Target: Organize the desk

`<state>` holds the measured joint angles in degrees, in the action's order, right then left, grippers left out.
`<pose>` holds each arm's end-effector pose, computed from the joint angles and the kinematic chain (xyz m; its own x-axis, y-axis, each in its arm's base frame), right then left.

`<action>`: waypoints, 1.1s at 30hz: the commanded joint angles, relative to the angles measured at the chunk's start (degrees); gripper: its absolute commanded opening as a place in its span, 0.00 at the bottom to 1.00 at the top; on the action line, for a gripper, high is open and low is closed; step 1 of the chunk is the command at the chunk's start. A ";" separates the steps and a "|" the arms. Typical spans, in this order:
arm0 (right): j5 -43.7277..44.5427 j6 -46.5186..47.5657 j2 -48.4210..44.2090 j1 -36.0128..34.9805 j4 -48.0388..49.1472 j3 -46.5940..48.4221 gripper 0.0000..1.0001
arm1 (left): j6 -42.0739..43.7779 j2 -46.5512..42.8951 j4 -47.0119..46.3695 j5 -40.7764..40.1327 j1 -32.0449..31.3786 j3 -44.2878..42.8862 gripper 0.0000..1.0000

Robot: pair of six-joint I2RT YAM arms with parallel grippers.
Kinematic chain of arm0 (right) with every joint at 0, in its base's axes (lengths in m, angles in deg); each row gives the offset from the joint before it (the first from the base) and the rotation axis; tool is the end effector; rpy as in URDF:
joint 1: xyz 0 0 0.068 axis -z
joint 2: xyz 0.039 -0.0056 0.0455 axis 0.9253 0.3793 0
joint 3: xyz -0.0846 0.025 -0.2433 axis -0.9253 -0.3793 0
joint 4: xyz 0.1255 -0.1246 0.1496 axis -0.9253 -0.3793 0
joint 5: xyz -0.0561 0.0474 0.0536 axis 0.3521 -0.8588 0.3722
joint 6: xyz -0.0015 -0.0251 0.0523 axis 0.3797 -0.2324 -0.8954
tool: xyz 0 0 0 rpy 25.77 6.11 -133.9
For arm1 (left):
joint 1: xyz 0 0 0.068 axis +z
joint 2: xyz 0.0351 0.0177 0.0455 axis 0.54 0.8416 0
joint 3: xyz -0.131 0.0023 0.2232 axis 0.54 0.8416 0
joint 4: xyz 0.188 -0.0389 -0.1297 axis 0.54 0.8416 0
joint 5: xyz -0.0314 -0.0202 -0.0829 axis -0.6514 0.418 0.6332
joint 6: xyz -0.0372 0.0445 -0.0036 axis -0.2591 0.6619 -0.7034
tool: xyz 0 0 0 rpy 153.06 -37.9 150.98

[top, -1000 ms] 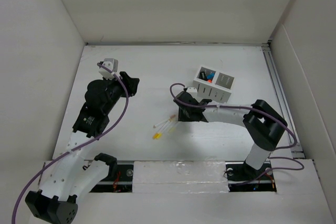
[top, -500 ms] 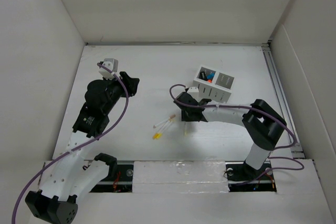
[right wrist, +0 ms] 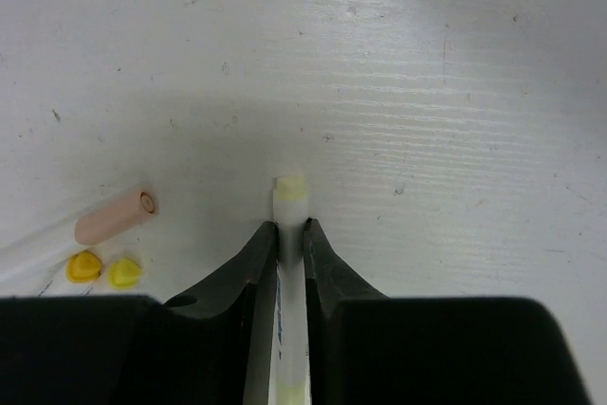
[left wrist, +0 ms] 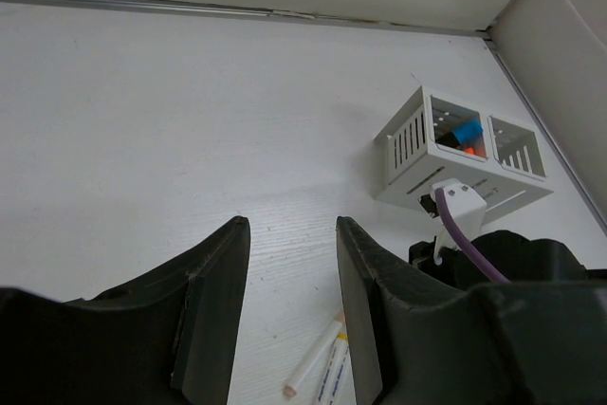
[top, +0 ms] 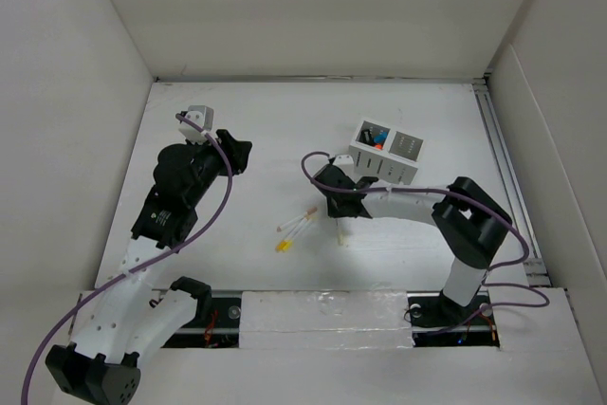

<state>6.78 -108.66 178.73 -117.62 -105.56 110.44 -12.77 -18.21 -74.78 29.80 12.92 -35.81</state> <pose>0.2191 0.2363 0.1626 -0.8150 -0.0799 -0.5739 -0.1178 0.9926 0.0290 0.1587 -0.0611 0.3585 -0.1234 -0.2465 -0.9612 0.4028 0.8728 -0.2756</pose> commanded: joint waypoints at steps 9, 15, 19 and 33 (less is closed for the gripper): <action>-1.75 0.40 -6.48 1.39 3.48 -2.40 0.00 | -0.05 -0.78 -2.34 0.74 -0.09 -1.06 0.38; -1.31 1.98 -14.58 5.43 9.01 -2.66 0.00 | -0.05 -0.69 -2.17 1.18 -0.09 -1.14 0.38; 2.73 2.16 -20.20 7.98 10.16 -1.44 0.00 | -0.14 -0.43 -2.35 0.74 -0.09 -1.14 0.38; 25.14 9.10 -19.35 26.17 22.99 4.54 0.00 | -0.49 -1.23 -2.43 2.24 -0.09 -1.14 0.37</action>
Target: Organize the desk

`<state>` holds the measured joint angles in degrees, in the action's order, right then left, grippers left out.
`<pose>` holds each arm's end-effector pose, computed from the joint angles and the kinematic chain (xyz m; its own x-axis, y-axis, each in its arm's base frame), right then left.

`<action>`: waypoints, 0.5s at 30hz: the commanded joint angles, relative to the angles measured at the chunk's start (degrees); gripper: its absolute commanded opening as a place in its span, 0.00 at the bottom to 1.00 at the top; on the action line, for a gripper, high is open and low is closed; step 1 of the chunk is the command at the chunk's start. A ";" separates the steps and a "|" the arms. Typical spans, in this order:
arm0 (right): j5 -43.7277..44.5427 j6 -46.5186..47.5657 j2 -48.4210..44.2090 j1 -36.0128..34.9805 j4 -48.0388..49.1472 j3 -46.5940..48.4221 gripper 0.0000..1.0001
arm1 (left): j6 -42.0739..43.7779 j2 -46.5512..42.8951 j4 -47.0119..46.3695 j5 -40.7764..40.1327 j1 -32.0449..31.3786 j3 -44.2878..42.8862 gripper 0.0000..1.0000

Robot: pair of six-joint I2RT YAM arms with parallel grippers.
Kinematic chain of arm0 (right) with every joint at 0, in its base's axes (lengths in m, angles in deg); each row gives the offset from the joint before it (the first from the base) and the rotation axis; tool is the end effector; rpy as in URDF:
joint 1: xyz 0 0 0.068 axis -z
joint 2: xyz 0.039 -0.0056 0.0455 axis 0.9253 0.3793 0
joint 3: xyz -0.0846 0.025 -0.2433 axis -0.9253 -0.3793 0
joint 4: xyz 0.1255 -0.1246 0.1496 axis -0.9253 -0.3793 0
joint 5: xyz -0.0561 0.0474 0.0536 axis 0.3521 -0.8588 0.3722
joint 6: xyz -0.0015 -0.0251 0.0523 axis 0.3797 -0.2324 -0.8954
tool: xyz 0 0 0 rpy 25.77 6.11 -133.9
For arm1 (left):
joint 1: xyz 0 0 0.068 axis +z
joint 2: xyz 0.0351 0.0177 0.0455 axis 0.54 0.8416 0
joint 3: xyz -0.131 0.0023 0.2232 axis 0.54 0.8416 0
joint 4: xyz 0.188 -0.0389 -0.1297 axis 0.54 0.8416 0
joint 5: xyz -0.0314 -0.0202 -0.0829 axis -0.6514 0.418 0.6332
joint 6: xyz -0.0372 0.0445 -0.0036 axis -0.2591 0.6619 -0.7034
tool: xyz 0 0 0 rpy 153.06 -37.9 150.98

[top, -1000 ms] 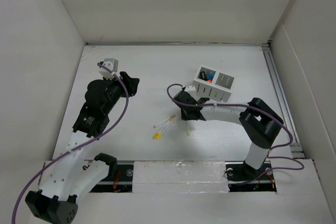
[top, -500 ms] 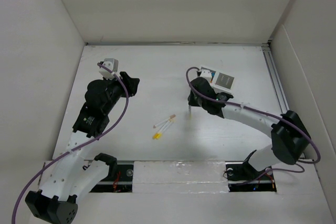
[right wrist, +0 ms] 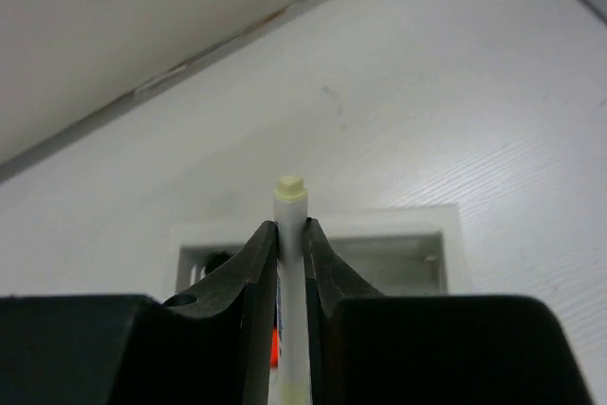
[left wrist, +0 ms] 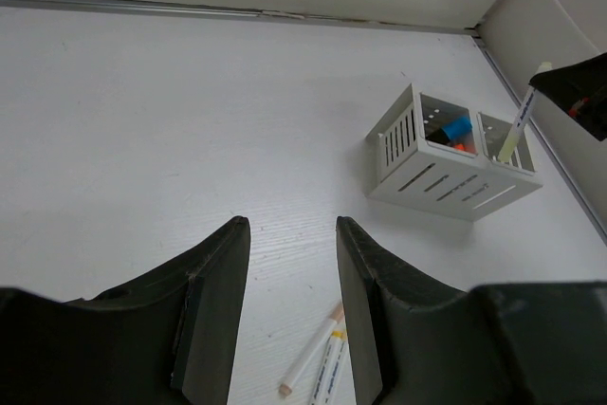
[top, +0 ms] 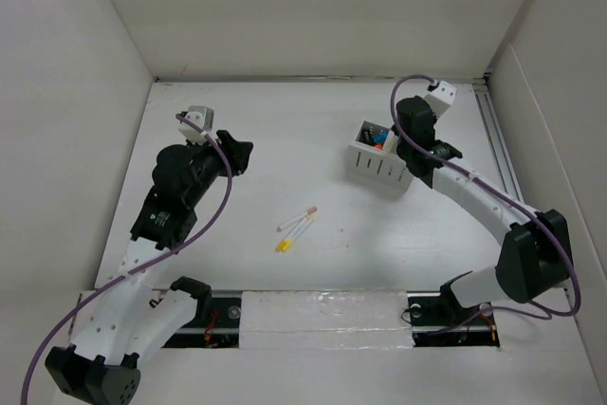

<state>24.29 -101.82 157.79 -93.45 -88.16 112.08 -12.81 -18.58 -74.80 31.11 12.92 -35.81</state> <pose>0.2801 0.1058 0.3077 -0.1865 0.3544 -0.9163 0.3436 0.8973 0.2771 0.1568 -0.0615 0.3595 -0.1233 -0.2466 -0.9612 0.4243 0.8625 -0.2757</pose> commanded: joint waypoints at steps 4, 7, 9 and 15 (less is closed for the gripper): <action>12.21 5.24 3.53 5.34 12.07 2.03 0.00 | -0.45 -1.46 -2.41 1.37 -0.09 -1.06 0.37; 12.83 5.51 4.76 7.27 13.06 1.59 0.00 | -0.45 -0.94 -2.41 1.19 -0.09 -1.23 0.37; 13.70 6.04 5.12 7.28 13.86 0.98 0.00 | -0.54 -1.29 -2.41 1.80 -0.09 -1.23 0.38; 16.08 6.74 2.66 4.82 17.71 -3.85 0.00 | -0.62 -0.85 -2.41 2.15 -0.09 -1.23 0.37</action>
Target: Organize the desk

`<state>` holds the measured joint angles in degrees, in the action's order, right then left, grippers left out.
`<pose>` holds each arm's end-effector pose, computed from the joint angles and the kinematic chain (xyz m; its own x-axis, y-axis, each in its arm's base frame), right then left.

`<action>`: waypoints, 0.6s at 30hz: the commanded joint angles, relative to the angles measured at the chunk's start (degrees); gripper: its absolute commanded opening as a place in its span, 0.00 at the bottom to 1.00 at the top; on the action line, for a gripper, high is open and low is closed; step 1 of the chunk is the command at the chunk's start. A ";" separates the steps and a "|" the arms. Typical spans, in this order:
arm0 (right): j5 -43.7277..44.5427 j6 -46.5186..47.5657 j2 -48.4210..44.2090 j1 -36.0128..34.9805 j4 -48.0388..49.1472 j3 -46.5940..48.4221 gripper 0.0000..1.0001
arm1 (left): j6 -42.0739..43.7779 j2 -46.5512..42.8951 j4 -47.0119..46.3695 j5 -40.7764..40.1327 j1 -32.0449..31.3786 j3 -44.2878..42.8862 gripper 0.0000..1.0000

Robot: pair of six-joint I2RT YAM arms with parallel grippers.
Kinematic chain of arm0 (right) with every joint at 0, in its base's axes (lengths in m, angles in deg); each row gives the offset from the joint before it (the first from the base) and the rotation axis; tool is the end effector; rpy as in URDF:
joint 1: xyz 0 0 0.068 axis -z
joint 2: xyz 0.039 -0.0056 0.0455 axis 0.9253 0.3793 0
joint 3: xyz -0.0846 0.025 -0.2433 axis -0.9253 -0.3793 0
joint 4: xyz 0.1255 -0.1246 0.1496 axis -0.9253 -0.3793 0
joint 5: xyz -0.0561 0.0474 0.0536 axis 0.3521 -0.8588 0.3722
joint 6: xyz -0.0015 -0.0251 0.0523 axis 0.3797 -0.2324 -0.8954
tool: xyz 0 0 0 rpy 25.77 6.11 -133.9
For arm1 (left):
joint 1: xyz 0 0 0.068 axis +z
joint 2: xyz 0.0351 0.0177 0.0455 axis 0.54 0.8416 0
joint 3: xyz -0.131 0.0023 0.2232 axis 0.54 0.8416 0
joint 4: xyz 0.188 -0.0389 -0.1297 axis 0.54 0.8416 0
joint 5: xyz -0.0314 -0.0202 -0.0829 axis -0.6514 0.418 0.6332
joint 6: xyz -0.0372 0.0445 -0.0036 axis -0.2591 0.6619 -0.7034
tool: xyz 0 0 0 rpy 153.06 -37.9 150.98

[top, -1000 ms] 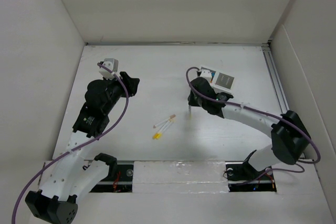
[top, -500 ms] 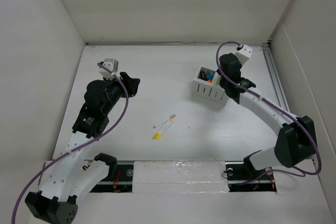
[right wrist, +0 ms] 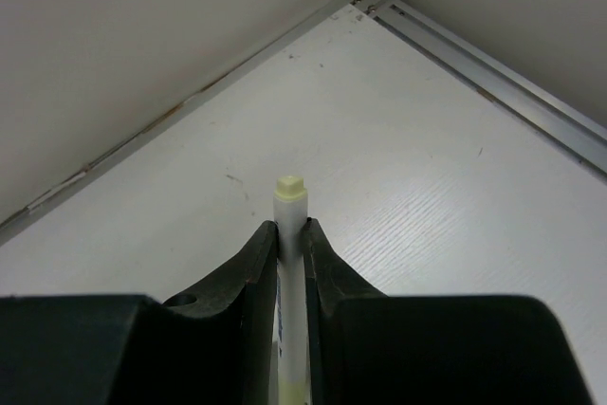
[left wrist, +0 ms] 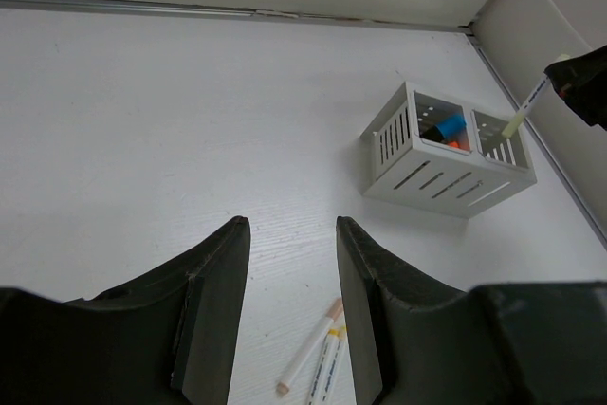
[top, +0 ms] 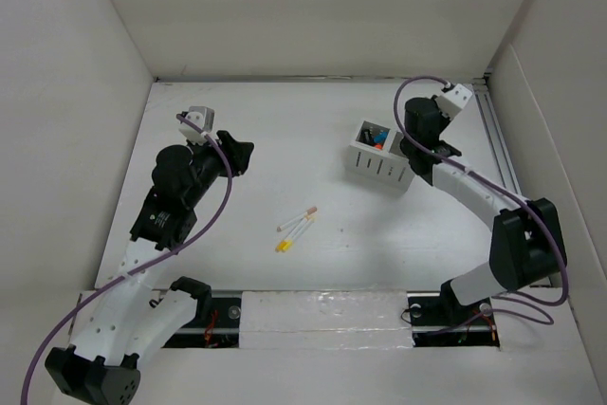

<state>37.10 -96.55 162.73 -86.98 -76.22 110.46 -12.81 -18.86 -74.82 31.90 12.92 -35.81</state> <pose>0.3070 0.0726 0.2965 -0.0174 0.2775 -0.9606 0.5811 0.7846 0.2162 0.1554 -0.0616 0.3602 -0.1219 -0.2466 -0.9614 0.4375 0.8561 -0.2751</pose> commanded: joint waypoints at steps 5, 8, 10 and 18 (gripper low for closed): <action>5.21 2.36 -1.58 -3.41 6.06 -4.00 0.00 | -0.71 -1.01 -2.39 1.02 -0.09 -0.97 0.37; 6.17 1.39 0.09 -4.72 4.65 -3.56 0.00 | -0.80 -1.27 -2.48 1.90 -0.09 -0.97 0.37; 6.70 1.13 0.79 -5.42 3.69 -3.21 0.00 | -0.80 -1.97 -2.39 1.20 -0.09 -0.79 0.38; 5.13 -2.13 -1.92 -10.08 -3.87 0.04 0.41 | -0.71 -1.71 -2.48 0.41 -0.09 -0.79 0.38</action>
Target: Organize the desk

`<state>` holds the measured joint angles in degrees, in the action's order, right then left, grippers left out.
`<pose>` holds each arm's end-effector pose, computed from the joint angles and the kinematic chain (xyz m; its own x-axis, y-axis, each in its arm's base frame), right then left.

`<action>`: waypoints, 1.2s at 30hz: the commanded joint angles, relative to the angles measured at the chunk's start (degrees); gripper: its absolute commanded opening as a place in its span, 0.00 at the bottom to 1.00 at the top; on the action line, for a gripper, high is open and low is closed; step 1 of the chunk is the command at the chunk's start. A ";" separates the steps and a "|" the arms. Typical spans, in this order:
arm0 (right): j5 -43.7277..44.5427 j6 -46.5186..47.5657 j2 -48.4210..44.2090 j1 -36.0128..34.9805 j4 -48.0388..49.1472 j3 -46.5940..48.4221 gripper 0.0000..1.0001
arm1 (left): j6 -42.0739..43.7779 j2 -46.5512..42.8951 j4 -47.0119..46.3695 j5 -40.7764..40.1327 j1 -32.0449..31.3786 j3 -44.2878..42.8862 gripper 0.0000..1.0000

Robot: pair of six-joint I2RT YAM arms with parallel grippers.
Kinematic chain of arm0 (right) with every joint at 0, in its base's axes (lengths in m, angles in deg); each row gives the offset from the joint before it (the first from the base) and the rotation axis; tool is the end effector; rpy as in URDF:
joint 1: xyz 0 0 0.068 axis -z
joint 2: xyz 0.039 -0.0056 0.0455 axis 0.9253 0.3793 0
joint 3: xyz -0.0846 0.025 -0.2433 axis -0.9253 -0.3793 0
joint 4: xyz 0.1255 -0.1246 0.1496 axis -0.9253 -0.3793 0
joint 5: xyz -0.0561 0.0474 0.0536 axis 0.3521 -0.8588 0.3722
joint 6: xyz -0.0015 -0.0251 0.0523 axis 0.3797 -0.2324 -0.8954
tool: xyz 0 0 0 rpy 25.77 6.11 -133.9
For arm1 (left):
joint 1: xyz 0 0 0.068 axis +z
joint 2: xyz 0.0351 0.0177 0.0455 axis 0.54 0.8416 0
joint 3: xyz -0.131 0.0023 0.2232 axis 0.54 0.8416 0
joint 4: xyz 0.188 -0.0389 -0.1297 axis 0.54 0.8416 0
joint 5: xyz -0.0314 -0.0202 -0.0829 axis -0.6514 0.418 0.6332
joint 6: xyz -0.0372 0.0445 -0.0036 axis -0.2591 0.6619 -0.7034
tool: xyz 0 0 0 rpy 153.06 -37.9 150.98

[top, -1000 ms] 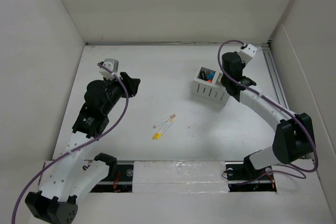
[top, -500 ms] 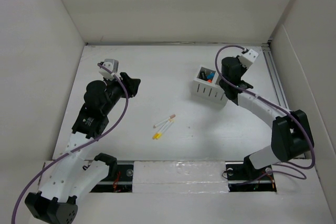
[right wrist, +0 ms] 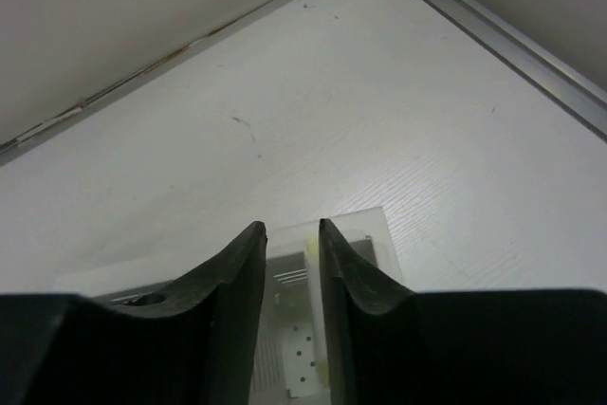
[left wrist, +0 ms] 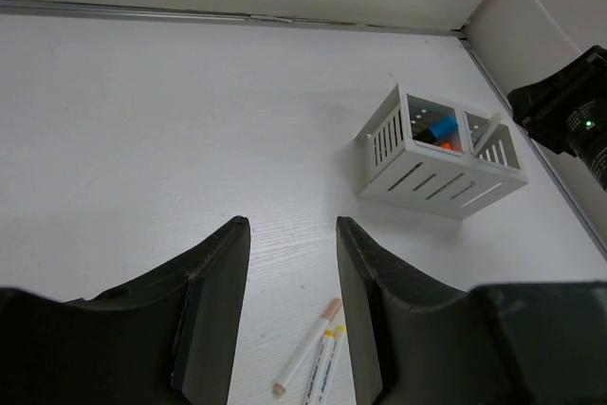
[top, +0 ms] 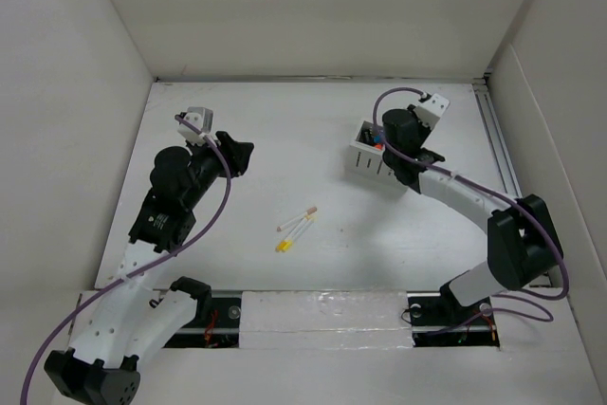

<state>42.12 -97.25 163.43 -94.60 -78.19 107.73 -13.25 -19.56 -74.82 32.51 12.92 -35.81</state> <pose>0.2907 0.1083 0.2760 -0.0957 0.2231 -0.9701 0.5546 0.8212 0.1341 0.1524 -0.0609 0.3620 -0.1169 -0.2558 -0.9596 0.4489 0.8483 -0.2808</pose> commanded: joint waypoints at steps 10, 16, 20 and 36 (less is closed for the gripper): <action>-21.31 -8.45 -10.36 -11.49 -6.65 -2.67 0.10 | -0.10 -0.92 -2.30 -0.04 -0.09 -0.97 0.38; -39.54 -14.33 -6.87 -21.69 -5.60 -7.94 0.00 | -0.01 -0.04 -2.22 -0.30 -0.09 -1.23 0.38; -39.20 -15.23 -0.62 -28.29 -6.65 -5.23 0.00 | 0.08 -0.22 -2.48 -0.82 -0.09 -1.14 0.38; -41.66 -15.49 14.77 -35.60 -15.88 5.41 0.44 | -0.01 0.66 -2.22 -0.57 -0.09 -1.32 0.38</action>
<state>0.62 -111.52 178.60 -129.97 -92.24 110.74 -13.23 -19.21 -74.82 31.75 12.92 -35.81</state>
